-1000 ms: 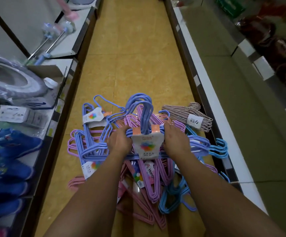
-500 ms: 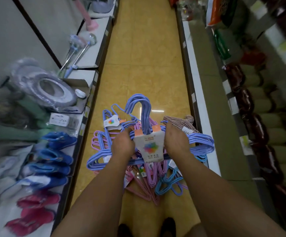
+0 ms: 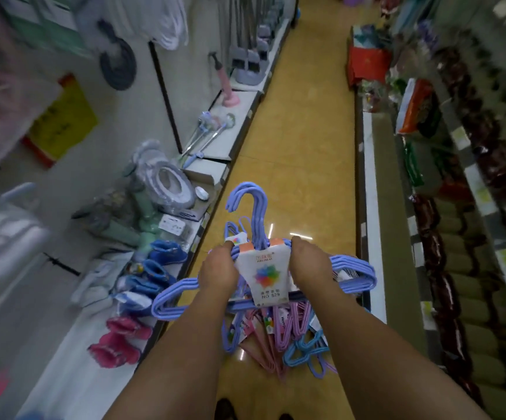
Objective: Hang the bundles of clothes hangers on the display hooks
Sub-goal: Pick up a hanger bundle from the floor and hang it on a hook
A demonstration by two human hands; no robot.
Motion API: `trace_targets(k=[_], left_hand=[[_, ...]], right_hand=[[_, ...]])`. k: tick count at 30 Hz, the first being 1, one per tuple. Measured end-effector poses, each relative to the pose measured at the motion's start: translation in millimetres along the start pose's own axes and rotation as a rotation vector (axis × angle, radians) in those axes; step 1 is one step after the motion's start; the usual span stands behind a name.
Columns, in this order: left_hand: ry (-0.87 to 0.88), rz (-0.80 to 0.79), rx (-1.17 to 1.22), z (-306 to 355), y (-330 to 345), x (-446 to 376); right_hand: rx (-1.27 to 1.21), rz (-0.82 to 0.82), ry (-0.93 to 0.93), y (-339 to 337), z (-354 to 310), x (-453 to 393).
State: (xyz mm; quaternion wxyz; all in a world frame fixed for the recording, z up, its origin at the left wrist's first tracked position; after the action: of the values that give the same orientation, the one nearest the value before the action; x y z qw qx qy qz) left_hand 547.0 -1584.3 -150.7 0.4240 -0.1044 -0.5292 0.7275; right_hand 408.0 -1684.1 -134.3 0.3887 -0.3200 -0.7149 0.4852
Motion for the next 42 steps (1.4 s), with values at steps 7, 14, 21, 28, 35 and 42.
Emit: trace_targets(k=[7,14,21,28,35,42], left_hand=[[-0.207,0.123,0.049,-40,-44,64],[-0.445,0.255,0.173,-65,-59,145],[-0.683,0.412,0.266,-97,-68,233],[-0.899,0.544,0.234,-138,-65,328],[-1.082,0.626,0.301,-171,-56,435],[-1.226,0.724,0.361,-202,-46,549]], right_hand=[[0.027,-0.092,-0.176,-7,-52,35],[0.114,-0.170,-0.432,-5,-91,73],[0.210,-0.227,-0.724,-7,-143,132],[0.266,-0.301,-0.973,7,-189,212],[0.326,-0.315,-1.164,32,-227,308],[0.336,-0.331,-1.330,50,-250,423]])
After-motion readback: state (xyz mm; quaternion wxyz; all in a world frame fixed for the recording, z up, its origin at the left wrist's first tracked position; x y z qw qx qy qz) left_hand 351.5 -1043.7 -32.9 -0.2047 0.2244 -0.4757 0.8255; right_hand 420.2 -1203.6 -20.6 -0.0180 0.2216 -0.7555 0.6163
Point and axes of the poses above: each hand's wrist, its own x-axis away from the middle knuckle, its own y-axis out of the palm, z = x × y, the point moved 1 cm from there along -x, towards the middle knuckle, and after that the axes turned 6 degrees about -x, right-handed, at the moved point
